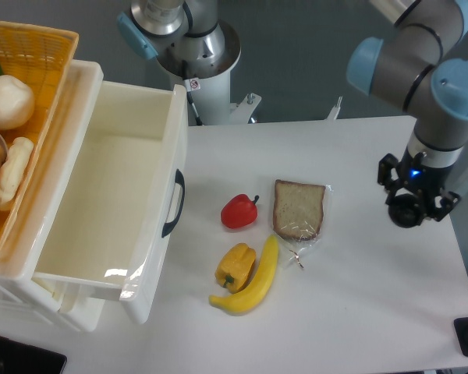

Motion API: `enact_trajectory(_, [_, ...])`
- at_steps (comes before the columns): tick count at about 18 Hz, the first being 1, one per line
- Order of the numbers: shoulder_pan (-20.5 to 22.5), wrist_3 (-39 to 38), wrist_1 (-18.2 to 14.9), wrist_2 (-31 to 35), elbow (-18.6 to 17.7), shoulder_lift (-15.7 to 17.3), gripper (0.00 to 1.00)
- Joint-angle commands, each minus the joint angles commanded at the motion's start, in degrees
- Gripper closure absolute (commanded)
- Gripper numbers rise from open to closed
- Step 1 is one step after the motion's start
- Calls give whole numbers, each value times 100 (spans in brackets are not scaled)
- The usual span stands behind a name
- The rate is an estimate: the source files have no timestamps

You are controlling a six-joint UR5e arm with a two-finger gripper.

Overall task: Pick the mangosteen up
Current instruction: 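Lift the held mangosteen up off the table and away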

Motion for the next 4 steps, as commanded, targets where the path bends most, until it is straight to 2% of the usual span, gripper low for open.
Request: enact_trajectory(4, [-9, 18, 9, -9, -17, 0, 80])
